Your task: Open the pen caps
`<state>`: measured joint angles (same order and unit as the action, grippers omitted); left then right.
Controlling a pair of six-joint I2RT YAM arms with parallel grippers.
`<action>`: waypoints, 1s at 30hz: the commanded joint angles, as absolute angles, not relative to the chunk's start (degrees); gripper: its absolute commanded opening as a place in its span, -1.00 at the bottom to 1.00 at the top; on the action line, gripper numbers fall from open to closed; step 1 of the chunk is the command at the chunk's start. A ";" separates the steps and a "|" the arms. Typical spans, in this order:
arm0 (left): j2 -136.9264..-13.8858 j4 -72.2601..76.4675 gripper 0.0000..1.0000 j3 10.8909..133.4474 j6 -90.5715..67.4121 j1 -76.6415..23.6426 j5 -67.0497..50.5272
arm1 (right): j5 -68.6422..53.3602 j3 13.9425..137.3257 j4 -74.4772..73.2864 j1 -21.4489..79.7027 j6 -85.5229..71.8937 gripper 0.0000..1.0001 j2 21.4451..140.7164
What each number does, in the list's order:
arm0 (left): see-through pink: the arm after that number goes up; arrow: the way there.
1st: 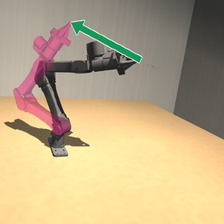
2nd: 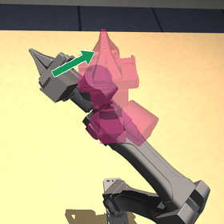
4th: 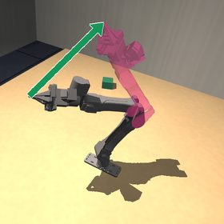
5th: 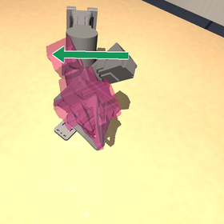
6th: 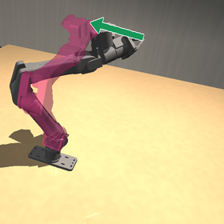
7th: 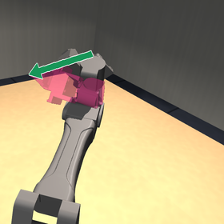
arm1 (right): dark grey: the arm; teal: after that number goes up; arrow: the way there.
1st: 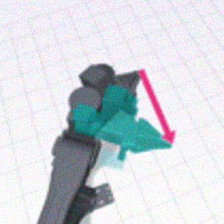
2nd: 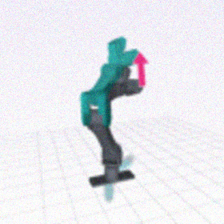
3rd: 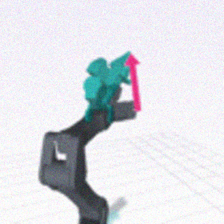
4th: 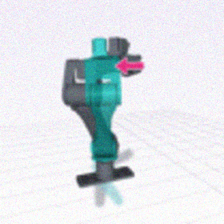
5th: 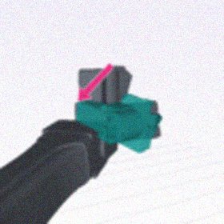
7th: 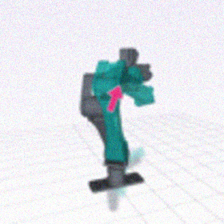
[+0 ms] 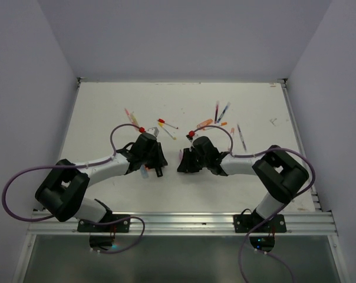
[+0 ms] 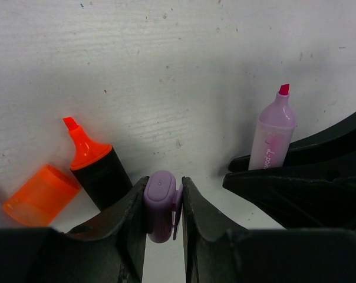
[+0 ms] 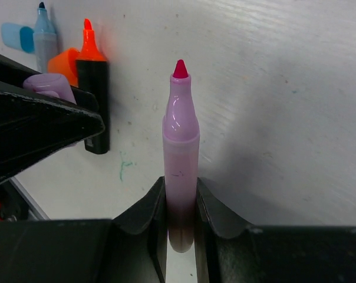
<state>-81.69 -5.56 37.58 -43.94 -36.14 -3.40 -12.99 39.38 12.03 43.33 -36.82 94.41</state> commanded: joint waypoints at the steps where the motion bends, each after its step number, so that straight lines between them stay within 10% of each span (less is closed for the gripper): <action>1: -82.18 -4.92 -0.43 37.09 -44.65 -36.30 -1.23 | -14.24 42.01 16.17 44.38 -39.02 -0.84 97.02; 19: -66.98 -13.00 0.77 41.13 -44.04 -36.30 6.40 | -13.36 45.35 15.12 46.32 -39.99 -0.49 101.34; 30: -61.97 -18.80 1.00 45.44 -39.91 -34.37 10.46 | -8.27 47.02 9.50 46.58 -38.15 0.13 99.85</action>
<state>-63.22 -16.05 43.03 -42.17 -35.66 7.70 -12.64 46.68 14.70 46.52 -39.77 100.82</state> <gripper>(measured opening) 0.996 0.556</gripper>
